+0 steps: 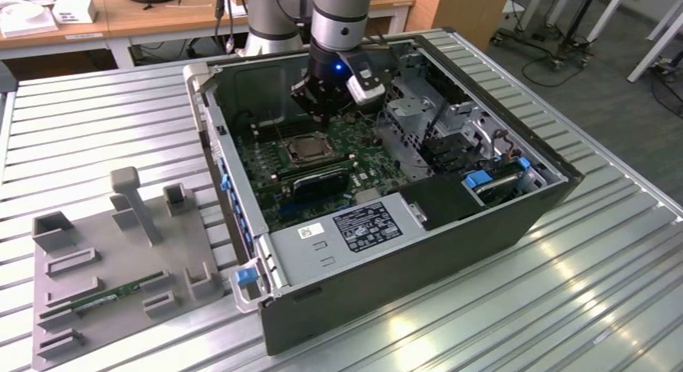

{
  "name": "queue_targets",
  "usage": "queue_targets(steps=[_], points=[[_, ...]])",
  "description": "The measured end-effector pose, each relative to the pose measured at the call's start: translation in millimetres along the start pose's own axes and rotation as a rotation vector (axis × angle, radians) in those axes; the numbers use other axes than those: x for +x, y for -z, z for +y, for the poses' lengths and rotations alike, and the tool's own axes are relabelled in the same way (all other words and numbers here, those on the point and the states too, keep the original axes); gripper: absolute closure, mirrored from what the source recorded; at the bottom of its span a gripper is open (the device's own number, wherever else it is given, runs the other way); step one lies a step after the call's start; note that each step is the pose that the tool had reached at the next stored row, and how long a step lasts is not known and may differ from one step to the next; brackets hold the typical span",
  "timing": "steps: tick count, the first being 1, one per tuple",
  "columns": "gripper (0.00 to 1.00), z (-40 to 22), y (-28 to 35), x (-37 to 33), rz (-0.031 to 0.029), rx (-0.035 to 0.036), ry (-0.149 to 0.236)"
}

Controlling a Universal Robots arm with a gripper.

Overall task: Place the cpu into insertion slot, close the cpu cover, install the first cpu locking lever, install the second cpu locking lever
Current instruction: 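Close the cpu cover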

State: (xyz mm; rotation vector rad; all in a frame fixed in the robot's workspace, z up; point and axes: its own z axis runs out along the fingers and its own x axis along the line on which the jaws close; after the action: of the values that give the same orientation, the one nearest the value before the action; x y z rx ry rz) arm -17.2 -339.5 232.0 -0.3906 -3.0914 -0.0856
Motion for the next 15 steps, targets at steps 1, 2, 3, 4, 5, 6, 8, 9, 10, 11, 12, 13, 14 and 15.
queue_targets(steps=[1,2,3,4,5,6,8,9,10,11,12,13,14,15], points=[[0.89,0.0,-0.1,0.0,0.001,0.0005,0.018],[0.89,0.0,-0.1,0.0,0.0017,0.0012,0.033],[0.89,0.0,-0.1,0.0,0.002,0.0014,0.04],[0.89,0.0,-0.1,0.0,0.0021,0.0014,0.04],[0.89,0.0,-0.2,0.0,0.0021,0.0013,0.041],[0.89,0.0,-0.2,0.0,0.0021,0.0014,0.041],[0.89,0.0,-0.2,0.0,0.0021,0.0013,0.041],[0.89,0.0,-0.2,0.0,0.0021,0.0014,0.042],[0.89,0.0,-0.2,0.0,0.0022,0.0014,0.043],[0.89,0.0,-0.2,0.0,0.0023,0.0014,0.044],[0.89,0.0,-0.2,0.0,0.0024,0.0015,0.046],[0.89,0.0,-0.2,0.0,0.0024,0.0015,0.047],[0.89,0.0,-0.2,0.0,0.0025,0.0016,0.048],[0.89,0.0,-0.2,0.0,0.0026,0.0016,0.049]])
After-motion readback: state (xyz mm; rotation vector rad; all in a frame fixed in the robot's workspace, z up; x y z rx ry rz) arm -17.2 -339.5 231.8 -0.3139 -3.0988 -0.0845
